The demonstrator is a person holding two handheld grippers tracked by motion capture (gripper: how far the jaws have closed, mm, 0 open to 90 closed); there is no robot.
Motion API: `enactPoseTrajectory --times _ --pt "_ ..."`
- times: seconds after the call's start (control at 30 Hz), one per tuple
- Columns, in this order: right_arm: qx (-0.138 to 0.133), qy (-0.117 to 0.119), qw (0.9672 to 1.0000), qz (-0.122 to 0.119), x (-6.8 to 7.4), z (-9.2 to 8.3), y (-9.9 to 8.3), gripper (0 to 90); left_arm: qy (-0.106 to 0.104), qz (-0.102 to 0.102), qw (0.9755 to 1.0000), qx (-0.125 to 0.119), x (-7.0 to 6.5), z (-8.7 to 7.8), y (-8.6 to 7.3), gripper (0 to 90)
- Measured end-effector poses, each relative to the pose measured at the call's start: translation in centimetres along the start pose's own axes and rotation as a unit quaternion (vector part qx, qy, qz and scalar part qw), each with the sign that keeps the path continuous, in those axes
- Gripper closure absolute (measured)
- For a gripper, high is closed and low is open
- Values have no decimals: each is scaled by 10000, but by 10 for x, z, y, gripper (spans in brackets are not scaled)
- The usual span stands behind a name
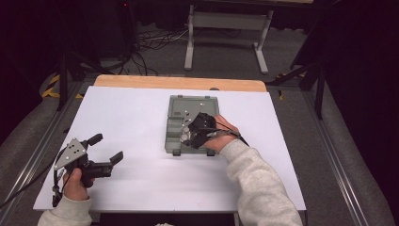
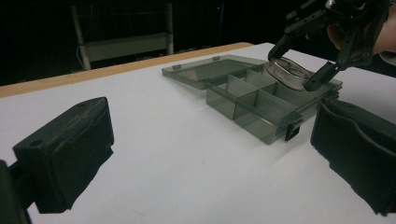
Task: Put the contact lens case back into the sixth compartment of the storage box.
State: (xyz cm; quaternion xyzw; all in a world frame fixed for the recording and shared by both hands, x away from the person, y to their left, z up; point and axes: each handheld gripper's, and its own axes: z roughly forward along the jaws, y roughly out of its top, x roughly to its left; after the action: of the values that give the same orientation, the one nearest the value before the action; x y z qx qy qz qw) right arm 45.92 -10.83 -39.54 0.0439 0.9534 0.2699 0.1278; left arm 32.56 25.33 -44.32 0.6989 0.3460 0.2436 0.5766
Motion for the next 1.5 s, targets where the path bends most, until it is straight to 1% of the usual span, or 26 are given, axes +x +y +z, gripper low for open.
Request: enactPoseTrajectory --times 0.17,0.33,0.77,1.0,1.27,1.5 --pt "70 35 10000 -34 0 3 -2 264 -16 28 10000 11 0 1 0 2" --pt "159 76 9998 -29 0 5 -3 264 -1 7 10000 12 0 0 0 1" --pt "279 195 9994 -47 0 10 -5 264 -10 -5 10000 0 0 1 0 1" --pt "276 236 9993 -11 -1 10 -6 263 -3 -14 10000 5 0 0 0 1" --pt "214 438 9988 44 -2 12 -7 234 -1 -16 10000 7 0 0 0 1" --pt "194 434 9989 31 -1 13 -5 234 -8 -25 10000 9 1 0 0 1"
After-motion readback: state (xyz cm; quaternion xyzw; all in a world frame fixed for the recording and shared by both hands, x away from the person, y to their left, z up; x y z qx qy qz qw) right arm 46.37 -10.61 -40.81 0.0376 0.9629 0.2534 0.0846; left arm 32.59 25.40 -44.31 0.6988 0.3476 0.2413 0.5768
